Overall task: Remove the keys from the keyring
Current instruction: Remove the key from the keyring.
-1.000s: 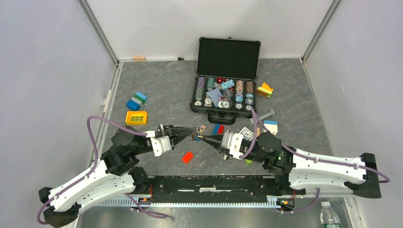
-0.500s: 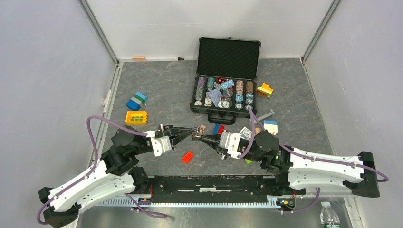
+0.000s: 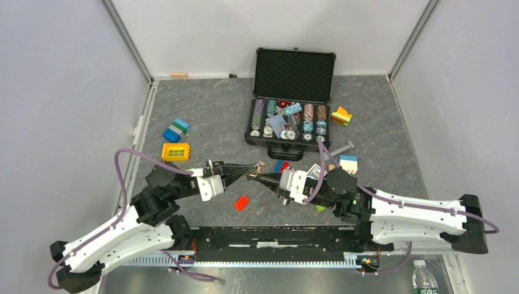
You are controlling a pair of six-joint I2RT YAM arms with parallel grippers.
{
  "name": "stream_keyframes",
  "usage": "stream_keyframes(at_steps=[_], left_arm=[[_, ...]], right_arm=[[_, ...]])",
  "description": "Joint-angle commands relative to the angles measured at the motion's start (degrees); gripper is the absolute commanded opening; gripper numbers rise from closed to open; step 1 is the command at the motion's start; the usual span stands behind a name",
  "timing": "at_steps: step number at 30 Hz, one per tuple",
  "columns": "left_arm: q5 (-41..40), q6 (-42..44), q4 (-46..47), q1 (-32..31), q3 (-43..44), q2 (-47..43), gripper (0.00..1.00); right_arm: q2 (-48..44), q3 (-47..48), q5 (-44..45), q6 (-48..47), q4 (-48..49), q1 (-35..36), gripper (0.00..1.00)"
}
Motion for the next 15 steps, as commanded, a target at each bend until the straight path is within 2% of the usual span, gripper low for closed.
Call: stream_keyframes(at_steps=[1, 9, 15], left_arm=[[-0.5, 2.3, 2.4, -0.1, 2.6, 0.7, 0.02], [-0.7, 2.3, 2.2, -0.1, 2.7, 0.4, 0.02], [-0.9, 2.3, 2.1, -0.1, 2.6, 0.2, 0.02]], right_arm=[[1.4, 2.8, -1.3, 0.7, -0.5, 0.3, 0.03], [5.0, 5.4, 0.9, 0.0, -7.1, 0.4, 0.02], [8.5, 8.3, 7.8, 0.0, -12.6, 0.4, 0.02]])
